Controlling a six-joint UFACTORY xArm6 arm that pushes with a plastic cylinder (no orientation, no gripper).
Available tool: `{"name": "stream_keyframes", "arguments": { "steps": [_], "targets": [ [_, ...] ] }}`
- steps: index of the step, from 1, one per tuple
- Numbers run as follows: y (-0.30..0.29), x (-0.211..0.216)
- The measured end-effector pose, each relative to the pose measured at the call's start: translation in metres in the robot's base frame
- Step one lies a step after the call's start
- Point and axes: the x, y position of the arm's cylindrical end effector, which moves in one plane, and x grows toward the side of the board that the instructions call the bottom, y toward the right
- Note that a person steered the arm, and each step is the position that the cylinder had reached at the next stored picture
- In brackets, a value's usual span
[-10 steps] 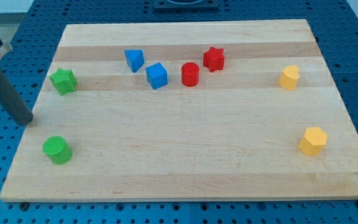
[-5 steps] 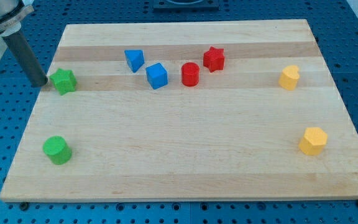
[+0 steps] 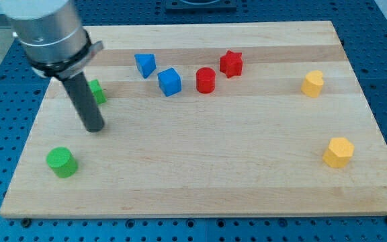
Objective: Push the green star towards the blue cube
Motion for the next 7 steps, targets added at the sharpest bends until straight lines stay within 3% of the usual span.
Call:
{"name": "stream_keyframes", "arguments": {
  "steps": [2, 3, 4, 7],
  "targets": [
    [-0.086, -0.005],
    [-0.088, -0.07],
    [-0.051, -0.108],
    [-0.037, -0.046]
  ]
}}
